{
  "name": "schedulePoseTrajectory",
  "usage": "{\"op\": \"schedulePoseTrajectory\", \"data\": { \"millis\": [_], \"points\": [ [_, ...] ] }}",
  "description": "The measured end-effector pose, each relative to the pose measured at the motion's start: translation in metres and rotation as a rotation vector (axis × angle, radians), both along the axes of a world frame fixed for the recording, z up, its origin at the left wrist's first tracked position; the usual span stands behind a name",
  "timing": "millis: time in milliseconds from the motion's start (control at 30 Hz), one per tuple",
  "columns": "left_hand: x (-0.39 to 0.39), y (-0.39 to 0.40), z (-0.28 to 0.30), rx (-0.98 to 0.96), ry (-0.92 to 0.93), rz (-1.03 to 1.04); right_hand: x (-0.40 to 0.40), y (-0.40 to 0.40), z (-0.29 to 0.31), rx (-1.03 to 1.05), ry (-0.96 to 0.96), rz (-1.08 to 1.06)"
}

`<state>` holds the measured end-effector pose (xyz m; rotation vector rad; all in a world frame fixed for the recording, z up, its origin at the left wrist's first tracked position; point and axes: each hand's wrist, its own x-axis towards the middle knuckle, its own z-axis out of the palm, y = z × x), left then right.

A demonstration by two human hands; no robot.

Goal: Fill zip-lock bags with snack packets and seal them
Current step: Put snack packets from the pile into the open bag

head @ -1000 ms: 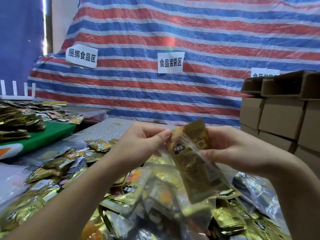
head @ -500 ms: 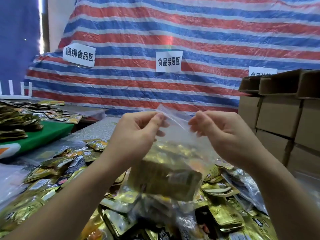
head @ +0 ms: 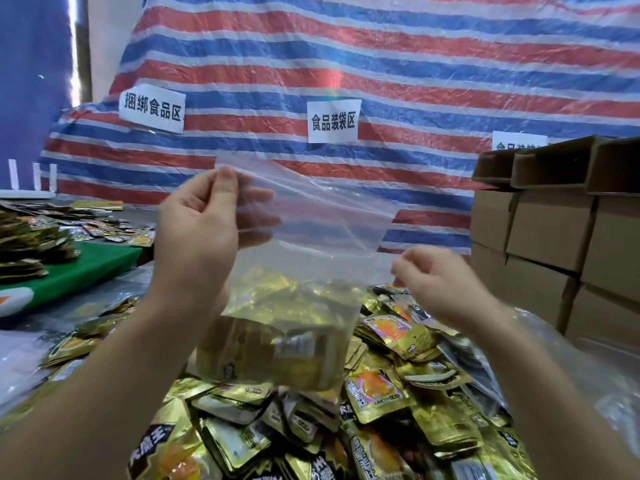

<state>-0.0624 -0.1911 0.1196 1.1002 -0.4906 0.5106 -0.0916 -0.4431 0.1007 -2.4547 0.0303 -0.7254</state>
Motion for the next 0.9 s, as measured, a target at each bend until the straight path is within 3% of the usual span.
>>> {"op": "schedulePoseTrajectory", "data": {
  "millis": [167,433,633,900],
  "points": [
    [0.001,0.001,-0.001,0.019,-0.035,0.054,0.02,-0.001,-0.029,-0.473,0.349,-0.108],
    [0.014,-0.003,-0.012,0.189,-0.076,0.116,0.042,-0.006,-0.071,-0.63,0.551,-0.265],
    [0.017,-0.003,-0.014,0.211,-0.057,0.111,0.044,0.0,-0.064,-0.602,0.538,-0.312],
    [0.012,-0.006,-0.012,0.227,-0.055,0.095,0.037,-0.003,-0.044,-0.168,0.159,-0.308]
  ]
}}
